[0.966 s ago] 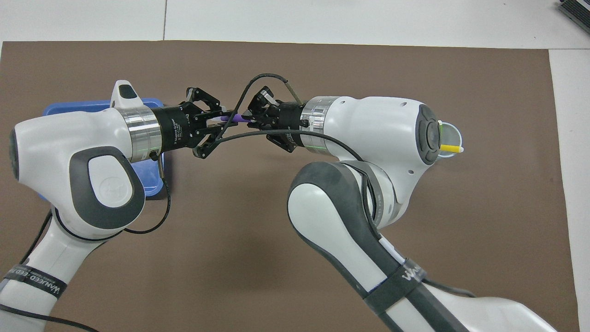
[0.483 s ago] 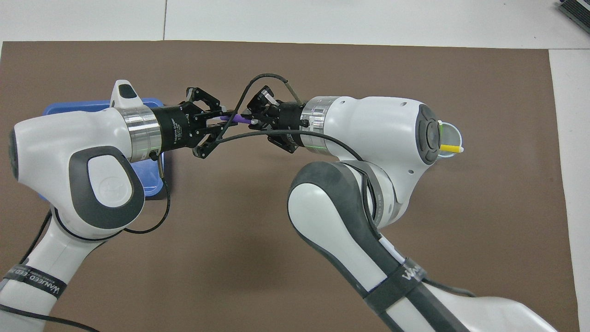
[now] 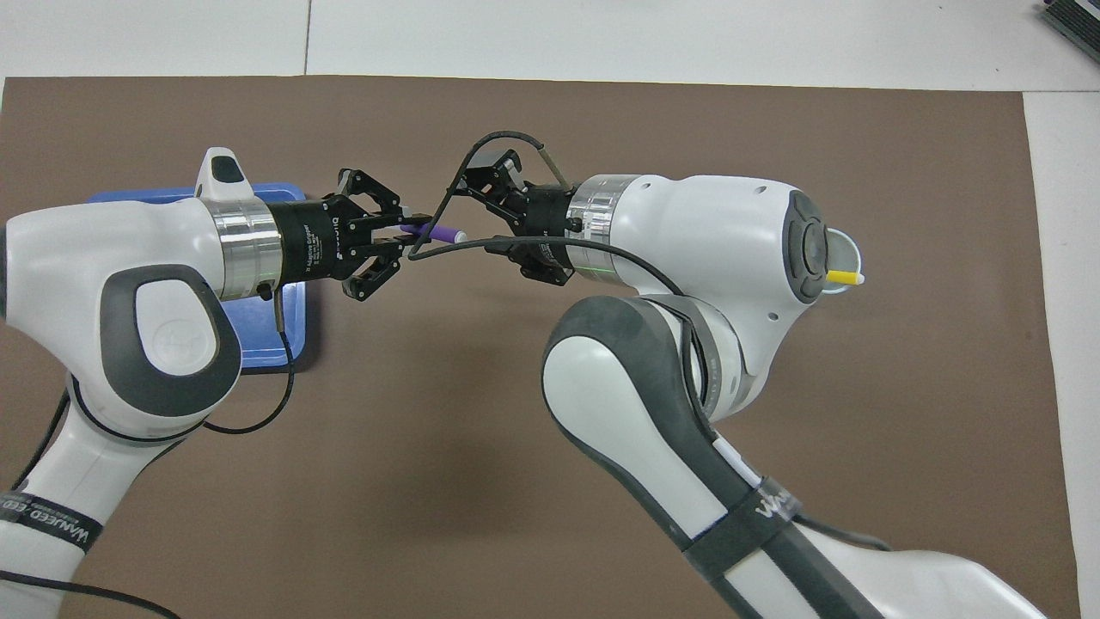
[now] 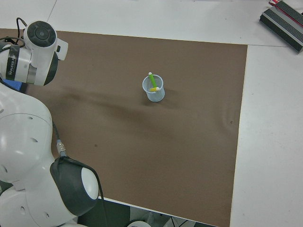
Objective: Right arm passes pens to left for tray arrangement
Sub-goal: 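Lower the purple pen into the tray while the right gripper returns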
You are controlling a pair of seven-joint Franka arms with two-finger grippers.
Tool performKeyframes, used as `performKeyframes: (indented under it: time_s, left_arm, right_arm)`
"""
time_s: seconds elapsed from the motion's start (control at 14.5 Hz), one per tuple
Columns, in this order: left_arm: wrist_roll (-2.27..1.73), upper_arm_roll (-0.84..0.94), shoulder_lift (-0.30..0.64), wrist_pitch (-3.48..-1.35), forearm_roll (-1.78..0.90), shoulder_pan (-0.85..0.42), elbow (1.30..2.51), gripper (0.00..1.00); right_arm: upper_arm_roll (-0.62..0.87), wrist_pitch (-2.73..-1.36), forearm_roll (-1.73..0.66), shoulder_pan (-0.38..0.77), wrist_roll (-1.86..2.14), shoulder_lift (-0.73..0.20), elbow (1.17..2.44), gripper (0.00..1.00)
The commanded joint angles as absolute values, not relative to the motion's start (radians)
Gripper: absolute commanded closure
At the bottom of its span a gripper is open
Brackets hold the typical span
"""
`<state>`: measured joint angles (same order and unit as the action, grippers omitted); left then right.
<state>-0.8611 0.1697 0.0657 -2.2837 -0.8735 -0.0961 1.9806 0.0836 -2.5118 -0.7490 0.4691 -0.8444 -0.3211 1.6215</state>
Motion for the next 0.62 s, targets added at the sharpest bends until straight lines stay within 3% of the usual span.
performKeyframes:
  time_s: [0.0, 0.55]
  left_arm:
    - [-0.796, 0.17, 0.06, -2.134, -0.696, -0.031, 1.928, 1.0]
    - [-0.592, 0.169, 0.057, -1.976, -0.549, 0.066, 1.894, 1.0]
  right_arm:
    - [0.081, -2.42, -0.674, 0.422, -0.842, -0.307, 1.611, 0.0]
    - [0.078, -2.085, -0.543, 0.229, -0.571, -0.227, 1.617, 0.0]
